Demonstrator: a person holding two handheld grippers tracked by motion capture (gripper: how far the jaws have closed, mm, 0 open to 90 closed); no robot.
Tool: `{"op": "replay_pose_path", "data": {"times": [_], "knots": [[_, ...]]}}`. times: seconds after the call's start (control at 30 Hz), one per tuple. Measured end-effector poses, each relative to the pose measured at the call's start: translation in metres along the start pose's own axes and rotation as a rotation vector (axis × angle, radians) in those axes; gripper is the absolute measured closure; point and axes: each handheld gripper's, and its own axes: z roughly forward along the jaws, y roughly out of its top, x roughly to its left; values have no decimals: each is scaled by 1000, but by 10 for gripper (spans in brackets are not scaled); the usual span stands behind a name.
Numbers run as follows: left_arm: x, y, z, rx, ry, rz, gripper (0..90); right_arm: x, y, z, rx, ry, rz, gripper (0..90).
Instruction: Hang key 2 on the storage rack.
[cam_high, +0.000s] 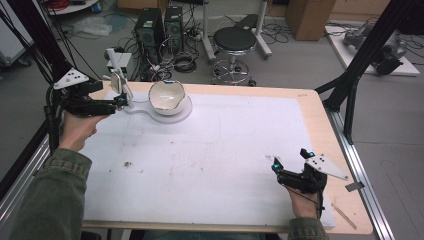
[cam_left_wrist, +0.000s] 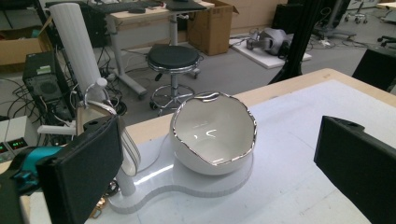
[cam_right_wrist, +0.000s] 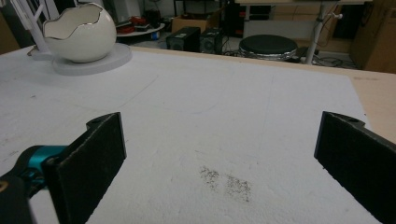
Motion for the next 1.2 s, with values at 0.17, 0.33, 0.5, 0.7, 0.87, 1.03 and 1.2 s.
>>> {"op": "replay_pose_path", "data": {"times": [0.17, 0.33, 0.5, 0.7, 0.87, 1.03, 1.2], "knots": [[-3, -6, -4, 6, 11, 11, 17, 0, 0, -1, -6, -1, 13, 9], [-4, -16, -8, -3, 16, 7, 17, -1, 0, -1, -12, -1, 3, 9], [-3, -24, -12, -2, 25, -8, 17, -1, 0, -2, -9, -3, 10, 9], [-1, -38, -16, 2, 56, -22, 17, -1, 0, -2, -11, -2, 6, 9], [-3, -47, -20, 0, 62, -39, 17, -1, 0, -2, -10, -6, 2, 9], [-4, -55, -25, -7, 75, -52, 17, -1, 0, -2, -9, -6, 9, 9], [-4, -65, -32, -5, 109, -46, 21, -1, 0, -2, -9, -7, 6, 9]]}}
